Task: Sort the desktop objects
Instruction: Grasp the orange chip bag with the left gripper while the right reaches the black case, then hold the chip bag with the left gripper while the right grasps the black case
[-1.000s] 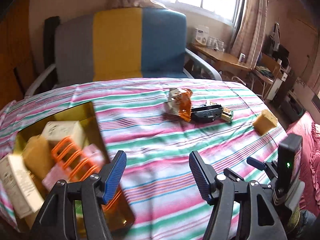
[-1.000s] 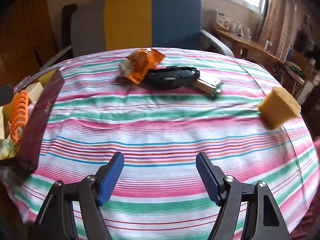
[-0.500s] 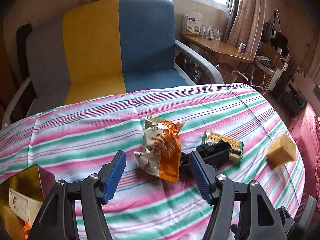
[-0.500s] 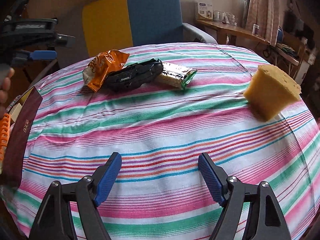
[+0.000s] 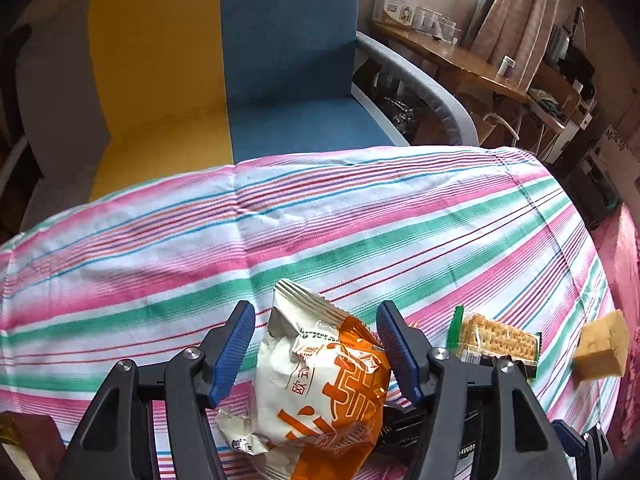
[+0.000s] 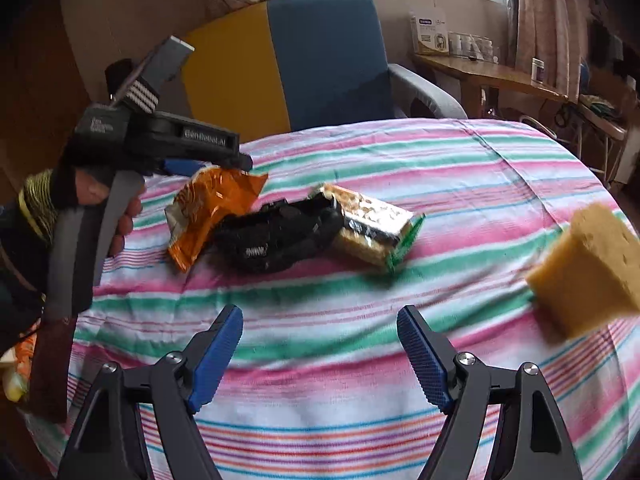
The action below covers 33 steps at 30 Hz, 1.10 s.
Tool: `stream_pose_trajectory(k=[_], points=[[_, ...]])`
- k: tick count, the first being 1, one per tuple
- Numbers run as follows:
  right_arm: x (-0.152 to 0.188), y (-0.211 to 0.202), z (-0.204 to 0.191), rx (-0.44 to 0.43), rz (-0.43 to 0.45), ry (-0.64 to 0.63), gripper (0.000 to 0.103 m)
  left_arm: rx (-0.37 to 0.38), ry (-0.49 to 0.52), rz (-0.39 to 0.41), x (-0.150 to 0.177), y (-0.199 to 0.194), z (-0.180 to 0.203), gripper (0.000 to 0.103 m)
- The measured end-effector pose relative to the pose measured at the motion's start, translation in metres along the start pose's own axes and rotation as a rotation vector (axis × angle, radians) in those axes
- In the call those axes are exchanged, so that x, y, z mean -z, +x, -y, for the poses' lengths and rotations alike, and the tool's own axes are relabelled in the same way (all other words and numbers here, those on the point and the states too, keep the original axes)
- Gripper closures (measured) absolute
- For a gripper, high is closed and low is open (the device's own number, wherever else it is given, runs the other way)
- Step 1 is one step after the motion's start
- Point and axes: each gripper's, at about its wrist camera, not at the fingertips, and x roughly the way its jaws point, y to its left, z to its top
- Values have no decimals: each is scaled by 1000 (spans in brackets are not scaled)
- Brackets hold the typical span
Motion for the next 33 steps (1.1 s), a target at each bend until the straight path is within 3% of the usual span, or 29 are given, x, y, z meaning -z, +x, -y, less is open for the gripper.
stream_pose_trajectory(k=[8,16,19,23,33], points=[[-47,32,-25,-69,12,-153,23,-5,-90,23,52,-34,-32,44],[-63,86,-61,-95,-127,-328,22,-12,-155,13,116,-73,-39,44],[-57,94,-64,-83,-181,-359,22,-7,-151,11,138,-85,-32,45],[-39,85,-64,-85,-232,-374,34,5,-143,7,165,-100,-23,45],[35,14,-60,-91,-246,-312,33,14,-119,23,230,-137,-2,45]])
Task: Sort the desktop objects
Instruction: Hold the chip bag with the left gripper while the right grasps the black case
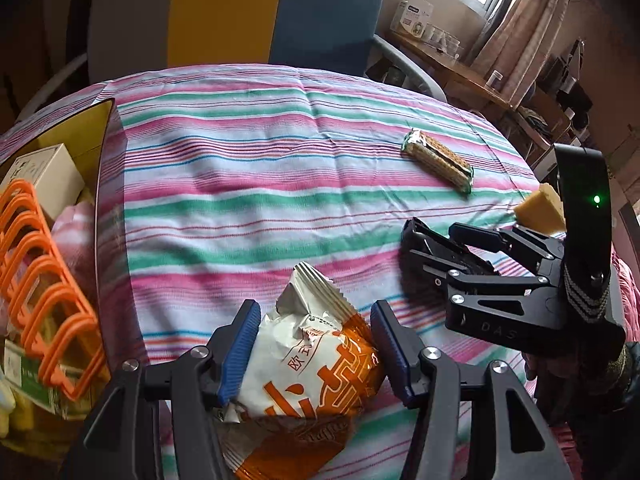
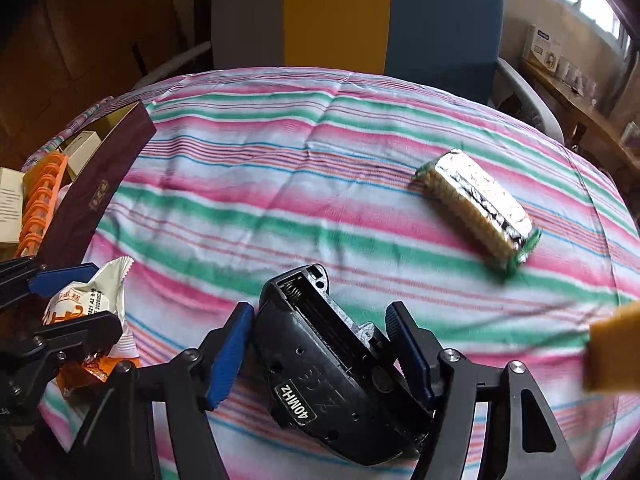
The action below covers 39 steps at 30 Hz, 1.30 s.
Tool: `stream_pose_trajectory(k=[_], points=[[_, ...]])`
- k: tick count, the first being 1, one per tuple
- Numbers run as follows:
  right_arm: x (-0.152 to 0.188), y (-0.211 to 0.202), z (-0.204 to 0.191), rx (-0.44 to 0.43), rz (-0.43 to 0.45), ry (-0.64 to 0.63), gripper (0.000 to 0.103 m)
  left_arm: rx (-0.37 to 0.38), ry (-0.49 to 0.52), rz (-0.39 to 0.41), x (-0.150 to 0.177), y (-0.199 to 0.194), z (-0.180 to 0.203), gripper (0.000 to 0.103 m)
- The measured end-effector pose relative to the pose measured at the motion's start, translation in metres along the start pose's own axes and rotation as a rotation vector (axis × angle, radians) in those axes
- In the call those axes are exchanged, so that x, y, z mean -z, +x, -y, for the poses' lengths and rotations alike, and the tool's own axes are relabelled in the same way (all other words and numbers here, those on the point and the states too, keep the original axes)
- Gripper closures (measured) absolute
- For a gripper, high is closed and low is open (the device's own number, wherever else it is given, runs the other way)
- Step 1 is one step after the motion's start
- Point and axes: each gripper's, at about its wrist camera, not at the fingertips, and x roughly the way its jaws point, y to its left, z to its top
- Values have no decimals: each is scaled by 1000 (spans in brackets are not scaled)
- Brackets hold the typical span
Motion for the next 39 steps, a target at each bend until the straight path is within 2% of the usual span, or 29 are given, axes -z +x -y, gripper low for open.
stream_pose_trajectory(k=[4,8,11,15,20,25,33,39], points=[[33,-18,-11,-1,1,77,30,-1,-32,1,20,-12,-1,44],[58,-35,-24,-16,16,143,25,-7,-39,1,38,-22,0,38],[74,-45,-30,-38,21,192,24,-17,-1,14,52,-29,3,35],[92,-67,-29,-43,64,245,23,-80,109,65,67,-43,11,34],[102,-86,-21,6,102,276,23,-130,178,126,73,-56,13,34],[102,-86,-12,39,103,307,23,-184,235,176,70,-62,12,34],[98,-78,-11,31,104,320,22,-145,285,168,68,-52,13,34],[96,-73,-11,7,101,321,21,-75,254,105,66,-35,13,33]])
